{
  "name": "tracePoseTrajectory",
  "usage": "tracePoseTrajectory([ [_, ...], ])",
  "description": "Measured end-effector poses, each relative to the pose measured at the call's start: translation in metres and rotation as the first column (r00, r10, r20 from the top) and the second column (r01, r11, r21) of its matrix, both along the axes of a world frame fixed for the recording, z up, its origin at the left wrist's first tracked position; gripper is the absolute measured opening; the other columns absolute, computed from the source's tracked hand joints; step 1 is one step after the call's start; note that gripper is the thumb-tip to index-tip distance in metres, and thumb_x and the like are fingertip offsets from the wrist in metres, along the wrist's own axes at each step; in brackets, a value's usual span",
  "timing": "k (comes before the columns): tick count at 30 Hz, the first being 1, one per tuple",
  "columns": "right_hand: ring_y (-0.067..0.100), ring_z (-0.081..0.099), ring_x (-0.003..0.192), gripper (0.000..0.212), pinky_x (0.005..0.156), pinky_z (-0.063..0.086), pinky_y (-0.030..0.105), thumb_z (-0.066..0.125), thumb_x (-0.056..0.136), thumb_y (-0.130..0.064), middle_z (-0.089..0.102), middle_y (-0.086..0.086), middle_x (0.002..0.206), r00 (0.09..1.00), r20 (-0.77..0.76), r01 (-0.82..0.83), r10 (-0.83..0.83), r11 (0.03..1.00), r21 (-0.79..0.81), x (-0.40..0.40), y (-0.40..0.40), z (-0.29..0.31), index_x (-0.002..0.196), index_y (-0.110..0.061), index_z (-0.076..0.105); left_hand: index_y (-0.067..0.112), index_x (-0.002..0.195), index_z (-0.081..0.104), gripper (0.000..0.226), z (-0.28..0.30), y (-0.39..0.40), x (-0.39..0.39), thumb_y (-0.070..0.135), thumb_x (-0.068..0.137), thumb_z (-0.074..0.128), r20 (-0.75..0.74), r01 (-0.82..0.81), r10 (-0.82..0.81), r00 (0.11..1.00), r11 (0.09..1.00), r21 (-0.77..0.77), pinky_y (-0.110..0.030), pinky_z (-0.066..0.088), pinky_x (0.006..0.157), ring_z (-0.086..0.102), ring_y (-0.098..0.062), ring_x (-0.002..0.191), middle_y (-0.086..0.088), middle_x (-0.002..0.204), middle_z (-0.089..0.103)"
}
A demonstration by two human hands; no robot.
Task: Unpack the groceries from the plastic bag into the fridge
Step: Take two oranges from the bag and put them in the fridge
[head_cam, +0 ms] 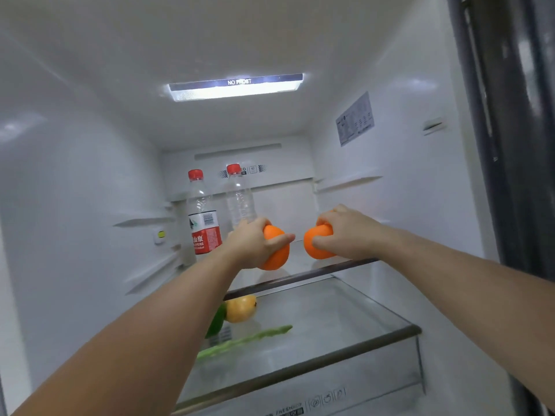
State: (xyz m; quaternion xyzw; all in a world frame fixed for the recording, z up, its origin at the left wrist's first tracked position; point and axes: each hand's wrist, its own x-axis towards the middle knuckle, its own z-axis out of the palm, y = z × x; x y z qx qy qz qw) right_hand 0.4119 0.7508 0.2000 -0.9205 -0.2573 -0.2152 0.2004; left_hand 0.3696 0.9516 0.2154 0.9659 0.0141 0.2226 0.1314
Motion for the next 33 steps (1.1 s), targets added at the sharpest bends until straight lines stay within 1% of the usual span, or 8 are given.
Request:
tracePoseTrajectory([
  [5,0.023,0.056,0.098,0.040,0.077,0.043,0.032,0.061,0.081,-0.044,0.063,0.002,0.112,0.988,0.151,-0.017,0.033,0.994,-0.106,0.013,0.013,0.000,0.115,-0.023,0.058,0.016,0.134,0.039,0.068,-0.001,0.000,0.017,0.054,0.084,0.065,0.032,0.009,-0.008,0.999,0.999,-0.048,-0.044,0.052,0.089,0.053,-0.029,0.106,-0.012,0.129,0.049],
  [8,0.025,0.057,0.096,0.036,0.079,0.048,0.036,0.058,0.082,-0.046,0.064,0.002,0.108,0.982,0.190,0.032,-0.005,0.989,-0.144,0.022,0.025,0.000,0.109,-0.022,0.059,0.015,0.131,0.041,0.066,0.001,0.002,0.022,0.051,0.083,0.068,0.032,0.011,-0.009,0.999,0.996,-0.090,-0.046,0.057,0.080,0.058,-0.031,0.102,-0.010,0.121,0.050],
  [10,0.027,0.056,0.097,0.037,0.084,0.049,0.040,0.058,0.084,-0.044,0.059,0.006,0.112,0.986,0.169,0.033,-0.009,0.990,-0.140,0.028,0.030,-0.001,0.113,-0.020,0.060,0.015,0.130,0.043,0.063,0.002,0.003,0.024,0.049,0.083,0.068,0.025,0.012,-0.009,1.000,0.992,-0.126,-0.044,0.060,0.075,0.057,-0.032,0.103,-0.009,0.118,0.048],
  [14,0.028,0.049,0.110,0.044,0.084,0.041,0.038,0.055,0.086,-0.047,0.052,0.006,0.118,0.975,0.211,0.108,-0.072,0.980,-0.166,0.037,0.035,-0.002,0.123,-0.024,0.056,0.015,0.139,0.041,0.063,-0.002,0.009,0.033,0.040,0.087,0.066,0.058,-0.057,0.054,0.997,0.997,0.056,-0.038,0.047,0.093,0.050,-0.030,0.118,-0.011,0.137,0.047],
  [16,0.029,0.046,0.115,0.046,0.087,0.039,0.039,0.054,0.087,-0.049,0.051,0.006,0.124,0.971,0.224,0.133,-0.086,0.970,-0.205,0.040,0.036,0.000,0.126,-0.025,0.054,0.015,0.142,0.038,0.065,-0.003,0.012,0.037,0.035,0.087,0.067,0.059,-0.075,0.070,0.996,0.995,0.072,-0.039,0.043,0.097,0.048,-0.030,0.122,-0.011,0.140,0.046],
  [22,0.030,0.041,0.123,0.049,0.094,0.039,0.042,0.051,0.088,-0.047,0.047,0.005,0.134,0.980,0.184,0.113,-0.076,0.973,-0.203,0.045,0.033,-0.002,0.132,-0.027,0.047,0.024,0.144,0.036,0.071,-0.001,0.001,0.038,0.014,0.082,0.069,0.030,-0.014,0.012,0.999,0.997,0.075,-0.039,0.045,0.096,0.045,-0.030,0.126,-0.008,0.143,0.040],
  [27,0.029,0.044,0.121,0.055,0.092,0.042,0.042,0.057,0.083,-0.045,0.045,0.004,0.134,0.987,0.146,0.079,-0.061,0.989,-0.126,0.042,0.026,-0.006,0.133,-0.026,0.044,0.028,0.145,0.032,0.077,-0.004,-0.005,0.035,0.012,0.081,0.071,0.038,0.017,-0.019,0.999,0.999,0.046,-0.037,0.045,0.092,0.044,-0.032,0.126,-0.008,0.144,0.035],
  [33,0.028,0.048,0.116,0.053,0.088,0.045,0.042,0.059,0.084,-0.041,0.045,0.004,0.130,0.990,0.127,0.077,-0.064,0.992,-0.100,0.040,0.020,-0.007,0.133,-0.029,0.043,0.029,0.138,0.043,0.064,-0.005,-0.007,0.029,0.006,0.083,0.066,0.091,-0.071,0.051,0.994,0.971,0.229,-0.041,0.048,0.092,0.046,-0.028,0.123,-0.002,0.139,0.044],
])
